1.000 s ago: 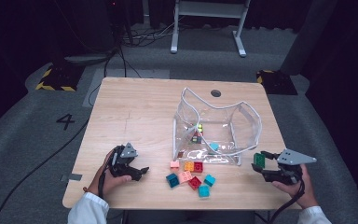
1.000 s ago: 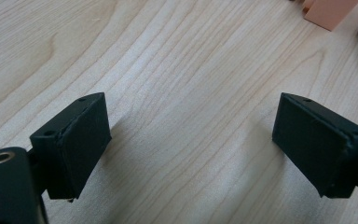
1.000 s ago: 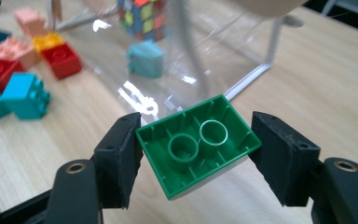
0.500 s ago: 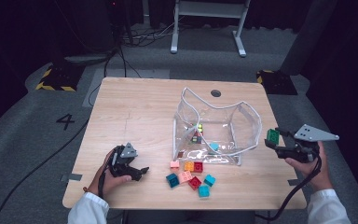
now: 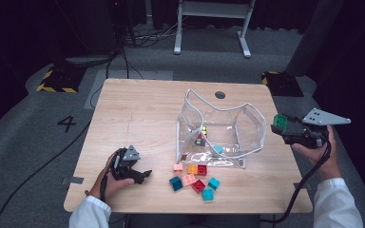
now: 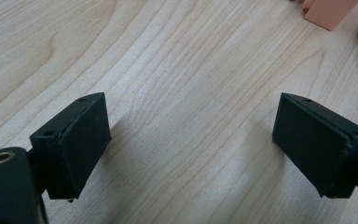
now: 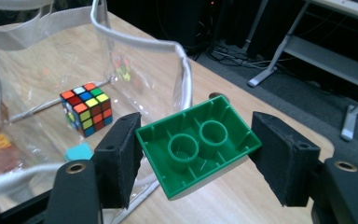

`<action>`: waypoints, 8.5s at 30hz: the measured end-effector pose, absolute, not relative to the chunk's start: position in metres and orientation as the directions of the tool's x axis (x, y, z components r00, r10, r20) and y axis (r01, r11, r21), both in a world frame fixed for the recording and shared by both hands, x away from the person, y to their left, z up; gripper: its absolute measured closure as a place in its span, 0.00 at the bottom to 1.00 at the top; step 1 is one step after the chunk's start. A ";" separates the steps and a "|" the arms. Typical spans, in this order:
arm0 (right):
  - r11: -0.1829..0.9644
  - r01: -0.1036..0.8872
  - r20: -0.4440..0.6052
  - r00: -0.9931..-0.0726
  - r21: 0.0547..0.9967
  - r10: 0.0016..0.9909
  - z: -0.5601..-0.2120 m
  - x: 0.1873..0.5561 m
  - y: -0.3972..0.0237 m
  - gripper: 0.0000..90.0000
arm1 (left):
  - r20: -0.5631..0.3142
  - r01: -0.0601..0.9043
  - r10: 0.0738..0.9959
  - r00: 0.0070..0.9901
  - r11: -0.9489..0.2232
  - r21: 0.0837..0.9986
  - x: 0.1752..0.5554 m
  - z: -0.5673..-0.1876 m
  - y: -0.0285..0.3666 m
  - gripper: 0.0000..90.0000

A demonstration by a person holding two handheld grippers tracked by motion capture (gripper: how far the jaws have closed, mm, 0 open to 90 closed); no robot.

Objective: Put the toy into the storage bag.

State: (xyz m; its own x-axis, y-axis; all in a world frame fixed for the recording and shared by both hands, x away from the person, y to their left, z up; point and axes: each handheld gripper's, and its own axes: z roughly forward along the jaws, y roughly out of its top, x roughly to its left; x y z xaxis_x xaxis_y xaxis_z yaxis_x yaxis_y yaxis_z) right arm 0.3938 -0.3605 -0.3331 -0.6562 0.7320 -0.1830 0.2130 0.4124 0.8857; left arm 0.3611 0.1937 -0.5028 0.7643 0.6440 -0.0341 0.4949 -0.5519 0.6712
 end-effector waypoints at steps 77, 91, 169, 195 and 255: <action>0.927 0.217 -0.272 -0.913 0.307 0.304 -0.352 0.459 -0.248 0.38 | -0.032 0.494 0.644 0.764 -0.553 0.671 0.361 -0.503 0.194 0.13; 0.765 0.196 -0.246 -0.873 0.614 0.421 -0.338 0.434 -0.272 0.33 | -0.035 0.494 0.643 0.765 -0.552 0.671 0.361 -0.503 0.194 0.13; 0.597 0.277 0.000 -0.907 0.753 0.420 -0.503 0.314 -0.229 0.41 | -0.033 0.492 0.641 0.767 -0.553 0.673 0.361 -0.503 0.194 0.13; 0.569 0.285 -0.037 -0.872 0.771 0.487 -0.502 0.333 -0.247 0.89 | -0.033 0.492 0.642 0.766 -0.553 0.673 0.361 -0.503 0.194 0.13; 0.465 0.327 -0.056 -0.767 0.823 0.639 -0.458 0.335 -0.344 0.65 | -0.036 0.493 0.642 0.766 -0.550 0.674 0.361 -0.503 0.193 0.13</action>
State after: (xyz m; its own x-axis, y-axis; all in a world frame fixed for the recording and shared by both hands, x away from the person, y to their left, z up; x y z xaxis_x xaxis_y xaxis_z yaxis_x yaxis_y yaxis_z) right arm 0.3349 -0.3442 -0.4577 -0.7672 0.6389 -0.0565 0.3268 0.4652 0.8227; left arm 0.3610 0.1935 -0.5030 0.7655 0.6424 -0.0358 0.4933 -0.5502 0.6738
